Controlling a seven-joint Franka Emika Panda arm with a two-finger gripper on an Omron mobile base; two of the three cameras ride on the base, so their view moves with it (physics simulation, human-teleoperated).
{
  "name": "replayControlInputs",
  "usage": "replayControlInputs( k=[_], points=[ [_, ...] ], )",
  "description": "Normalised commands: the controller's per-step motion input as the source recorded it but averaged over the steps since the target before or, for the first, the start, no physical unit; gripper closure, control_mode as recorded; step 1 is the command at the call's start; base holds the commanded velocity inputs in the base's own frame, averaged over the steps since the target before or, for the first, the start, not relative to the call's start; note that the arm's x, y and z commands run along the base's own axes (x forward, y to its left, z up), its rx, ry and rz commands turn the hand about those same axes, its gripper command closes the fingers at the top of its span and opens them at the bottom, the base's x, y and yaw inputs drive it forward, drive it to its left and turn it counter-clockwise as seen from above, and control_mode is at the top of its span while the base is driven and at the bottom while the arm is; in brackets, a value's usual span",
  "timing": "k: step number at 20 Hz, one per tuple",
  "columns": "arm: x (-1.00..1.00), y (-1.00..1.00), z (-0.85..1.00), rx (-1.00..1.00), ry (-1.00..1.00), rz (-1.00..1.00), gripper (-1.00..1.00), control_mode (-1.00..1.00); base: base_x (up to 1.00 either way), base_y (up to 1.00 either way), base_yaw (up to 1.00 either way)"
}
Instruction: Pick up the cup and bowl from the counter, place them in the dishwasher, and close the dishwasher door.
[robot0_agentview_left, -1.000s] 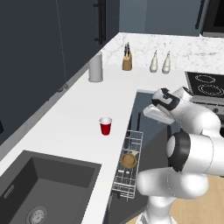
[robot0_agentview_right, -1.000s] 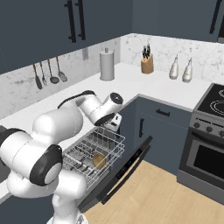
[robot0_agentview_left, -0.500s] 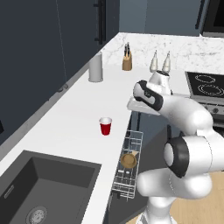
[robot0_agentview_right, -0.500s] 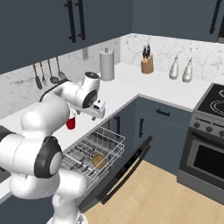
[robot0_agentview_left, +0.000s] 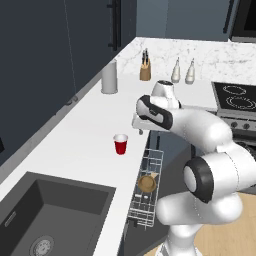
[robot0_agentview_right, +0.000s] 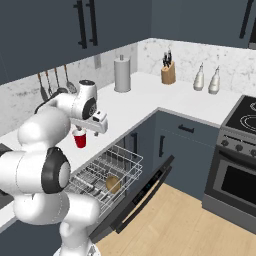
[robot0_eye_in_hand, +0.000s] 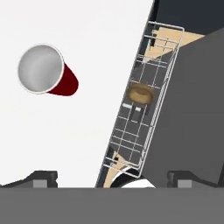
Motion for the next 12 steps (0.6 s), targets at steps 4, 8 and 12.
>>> replayControlInputs(
  k=[4, 8, 12],
  points=[
    [0.32, 0.2, -0.1, 0.03, 0.08, 0.0, -1.0, -1.0, 0.0, 0.0, 0.0],
    [0.33, 0.18, -0.21, 0.02, 0.01, 0.0, -1.0, -1.0, 0.0, 0.0, 0.0],
    [0.2, 0.31, -0.12, 0.0, 0.0, 0.0, -1.0, -1.0, 0.0, 0.0, 0.0]
  ],
)
